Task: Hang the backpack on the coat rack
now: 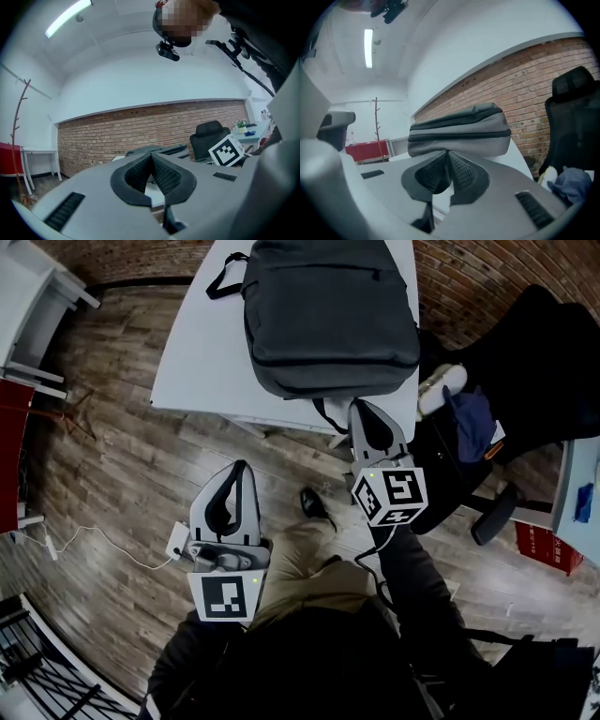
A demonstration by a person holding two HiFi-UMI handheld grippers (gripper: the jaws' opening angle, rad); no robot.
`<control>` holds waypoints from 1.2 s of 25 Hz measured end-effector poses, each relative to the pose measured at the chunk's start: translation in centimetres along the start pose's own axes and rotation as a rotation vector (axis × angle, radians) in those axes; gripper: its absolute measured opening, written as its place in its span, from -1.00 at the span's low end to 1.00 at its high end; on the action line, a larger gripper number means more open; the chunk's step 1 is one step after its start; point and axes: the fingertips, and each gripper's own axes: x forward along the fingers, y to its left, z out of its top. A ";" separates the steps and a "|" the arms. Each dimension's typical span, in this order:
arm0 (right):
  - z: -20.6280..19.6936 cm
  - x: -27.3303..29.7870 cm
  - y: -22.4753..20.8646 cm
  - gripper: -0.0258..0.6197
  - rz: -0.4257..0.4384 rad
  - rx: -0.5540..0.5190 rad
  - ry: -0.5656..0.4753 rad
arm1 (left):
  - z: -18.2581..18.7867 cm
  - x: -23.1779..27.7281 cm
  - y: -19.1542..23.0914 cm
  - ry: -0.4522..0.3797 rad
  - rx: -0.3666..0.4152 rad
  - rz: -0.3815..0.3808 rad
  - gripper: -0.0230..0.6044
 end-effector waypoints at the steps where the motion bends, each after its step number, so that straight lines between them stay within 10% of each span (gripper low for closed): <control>1: 1.6 0.1 0.1 -0.85 0.011 -0.009 -0.023 | 0.4 0.6 0.0 -0.004 -0.002 -0.002 -0.90; 14: 25.9 10.9 -1.4 -0.85 0.182 -0.100 -0.215 | 9.8 15.7 5.3 -0.128 -0.028 0.040 -0.90; 27: 36.4 21.8 -3.9 -0.85 0.352 -0.137 -0.192 | 16.4 30.1 10.6 -0.156 -0.073 0.034 -0.88; 30: 37.4 22.8 -4.1 -0.85 0.385 -0.144 -0.193 | 17.2 32.9 10.9 -0.159 -0.080 -0.005 -0.45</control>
